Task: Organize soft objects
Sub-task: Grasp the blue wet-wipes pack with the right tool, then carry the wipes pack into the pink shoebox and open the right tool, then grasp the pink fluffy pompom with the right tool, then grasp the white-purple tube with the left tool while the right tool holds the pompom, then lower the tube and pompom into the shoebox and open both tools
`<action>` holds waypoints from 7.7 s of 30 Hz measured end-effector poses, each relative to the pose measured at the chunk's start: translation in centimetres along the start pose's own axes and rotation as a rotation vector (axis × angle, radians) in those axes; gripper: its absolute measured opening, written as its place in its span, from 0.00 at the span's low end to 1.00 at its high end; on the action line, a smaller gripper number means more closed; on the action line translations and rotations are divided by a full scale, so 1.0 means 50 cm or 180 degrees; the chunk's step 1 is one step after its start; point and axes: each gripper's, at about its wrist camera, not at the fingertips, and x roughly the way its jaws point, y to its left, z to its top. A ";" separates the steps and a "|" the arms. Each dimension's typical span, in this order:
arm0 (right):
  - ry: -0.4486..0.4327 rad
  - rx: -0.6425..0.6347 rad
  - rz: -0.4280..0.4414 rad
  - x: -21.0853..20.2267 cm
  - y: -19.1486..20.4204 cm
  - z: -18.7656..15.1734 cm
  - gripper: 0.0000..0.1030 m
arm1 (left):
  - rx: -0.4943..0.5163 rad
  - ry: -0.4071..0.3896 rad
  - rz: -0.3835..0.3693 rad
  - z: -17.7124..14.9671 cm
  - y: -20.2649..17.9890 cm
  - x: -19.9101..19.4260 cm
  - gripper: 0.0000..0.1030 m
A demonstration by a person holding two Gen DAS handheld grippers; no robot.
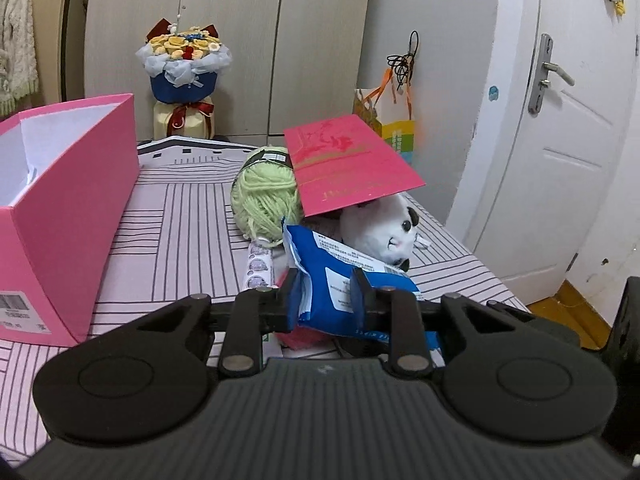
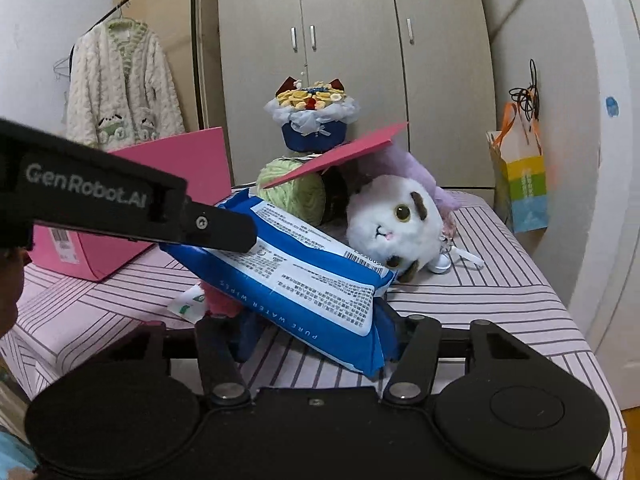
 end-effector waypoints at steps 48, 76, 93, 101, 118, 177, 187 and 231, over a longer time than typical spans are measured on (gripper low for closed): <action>0.0245 -0.0815 0.1084 -0.088 0.403 0.217 0.68 | -0.0113 0.0134 0.0638 0.118 0.266 -0.402 0.26; 0.0786 -0.0808 0.0581 0.381 0.410 0.414 0.68 | -0.0693 0.0472 0.0457 0.345 0.562 0.012 0.26; 0.1024 -0.1252 0.0409 0.440 0.428 0.400 0.79 | -0.1182 0.0686 0.0395 0.306 0.614 0.107 0.41; 0.0920 -0.0826 0.0803 0.311 0.384 0.403 0.81 | -0.0846 0.0690 0.0517 0.293 0.578 0.036 0.46; 0.0462 -0.0688 0.0965 -0.047 0.232 0.359 0.83 | 0.0086 0.0287 -0.0002 0.267 0.381 -0.245 0.54; 0.0494 -0.0186 0.0454 0.042 -0.001 0.034 0.55 | 0.0117 0.0720 -0.0158 0.045 0.110 0.180 0.42; 0.0372 -0.0324 0.0390 0.048 0.013 0.021 0.56 | 0.0196 0.0458 0.0143 0.016 0.085 0.166 0.39; 0.0714 -0.0129 0.0753 -0.024 0.049 0.049 0.53 | -0.0254 0.0548 0.0195 -0.016 0.193 -0.039 0.22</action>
